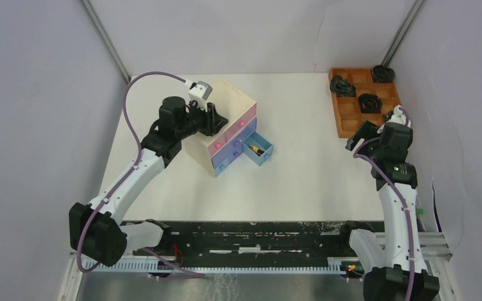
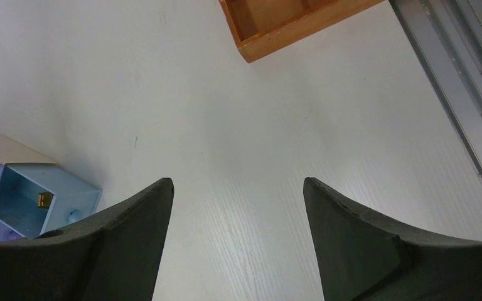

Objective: Organize the makeup
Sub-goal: Close the drawer in the storage box.

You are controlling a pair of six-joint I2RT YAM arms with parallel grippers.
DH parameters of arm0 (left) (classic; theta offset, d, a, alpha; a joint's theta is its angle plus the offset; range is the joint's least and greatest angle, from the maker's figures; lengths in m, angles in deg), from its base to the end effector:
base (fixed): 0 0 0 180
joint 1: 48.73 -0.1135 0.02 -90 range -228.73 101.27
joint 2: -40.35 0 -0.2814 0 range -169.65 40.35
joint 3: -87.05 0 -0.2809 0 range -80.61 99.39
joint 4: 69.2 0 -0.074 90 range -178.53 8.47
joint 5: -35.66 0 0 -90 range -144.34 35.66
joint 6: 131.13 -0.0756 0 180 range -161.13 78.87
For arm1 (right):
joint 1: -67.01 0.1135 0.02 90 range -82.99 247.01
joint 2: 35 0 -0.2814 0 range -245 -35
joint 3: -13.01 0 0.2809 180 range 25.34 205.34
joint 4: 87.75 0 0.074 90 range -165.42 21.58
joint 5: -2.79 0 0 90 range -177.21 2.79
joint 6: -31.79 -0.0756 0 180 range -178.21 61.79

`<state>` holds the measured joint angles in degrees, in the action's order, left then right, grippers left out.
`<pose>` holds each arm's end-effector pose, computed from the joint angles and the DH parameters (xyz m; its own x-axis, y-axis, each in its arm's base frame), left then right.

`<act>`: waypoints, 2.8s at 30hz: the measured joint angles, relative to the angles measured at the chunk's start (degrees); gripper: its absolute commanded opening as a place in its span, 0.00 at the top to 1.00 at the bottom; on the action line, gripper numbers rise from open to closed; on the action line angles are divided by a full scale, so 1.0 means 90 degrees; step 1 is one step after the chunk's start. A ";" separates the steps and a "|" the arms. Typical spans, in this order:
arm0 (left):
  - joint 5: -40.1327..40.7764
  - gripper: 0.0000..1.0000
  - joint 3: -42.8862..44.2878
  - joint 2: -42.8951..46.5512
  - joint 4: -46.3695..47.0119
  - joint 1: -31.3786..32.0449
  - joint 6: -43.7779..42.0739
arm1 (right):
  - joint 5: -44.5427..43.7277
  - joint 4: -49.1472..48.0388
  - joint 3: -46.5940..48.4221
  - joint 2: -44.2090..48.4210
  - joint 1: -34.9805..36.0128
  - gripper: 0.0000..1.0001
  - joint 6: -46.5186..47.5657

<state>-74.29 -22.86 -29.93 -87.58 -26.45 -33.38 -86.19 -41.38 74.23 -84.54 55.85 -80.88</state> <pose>0.3080 -0.1541 0.3313 -0.3804 0.0189 -0.9246 0.6099 0.7566 -0.2355 0.2313 -0.0443 0.2993 -0.4462 0.4808 -0.7548 0.3805 0.8653 0.3263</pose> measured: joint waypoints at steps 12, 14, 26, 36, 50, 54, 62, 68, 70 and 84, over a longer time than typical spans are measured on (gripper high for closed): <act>0.0121 0.61 0.0070 -0.0131 0.0058 0.0005 -0.0112 | 0.0063 -0.0143 -0.0032 -0.0100 0.0104 0.18 0.0058; 0.0160 0.60 0.0092 -0.0153 0.0061 0.0007 -0.0112 | 0.0061 -0.0158 -0.0058 -0.0100 0.0107 0.18 0.0073; 0.0189 0.60 0.0148 -0.0228 0.0066 0.0007 -0.0136 | 0.0063 -0.0189 -0.0187 -0.0177 0.0180 0.19 0.0170; 0.0214 0.60 0.0189 -0.0308 0.0097 0.0007 -0.0160 | 0.0172 -0.0335 -0.0321 -0.0323 0.0321 0.20 0.0221; 0.0367 0.60 0.0296 -0.0481 0.0182 0.0010 -0.0253 | 0.0136 -0.0406 -0.0418 -0.0413 0.0602 0.22 0.0333; 0.0372 0.60 0.0296 -0.0481 0.0185 0.0010 -0.0299 | -0.0007 -0.0425 -0.0423 -0.0580 0.0852 0.22 0.0376; 0.0367 0.60 0.0304 -0.0483 0.0180 0.0010 -0.0323 | -0.0168 -0.0551 -0.0423 -0.1025 0.1581 0.23 0.0512; 0.0364 0.60 0.0304 -0.0486 0.0180 0.0010 -0.0323 | 0.0180 -0.0593 -0.0372 -0.1547 0.2361 0.22 0.0860; 0.0364 0.60 0.0306 -0.0495 0.0182 0.0010 -0.0323 | 0.0236 -0.0593 -0.0369 -0.1744 0.2620 0.22 0.0976; 0.0369 0.59 0.0386 -0.0590 0.0185 0.0010 -0.0325 | 0.0265 -0.0590 0.0017 -0.2883 0.4405 0.23 0.1683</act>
<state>-70.96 -19.38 -35.24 -85.92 -26.36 -36.31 -83.81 -46.69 74.38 -110.49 95.50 -65.74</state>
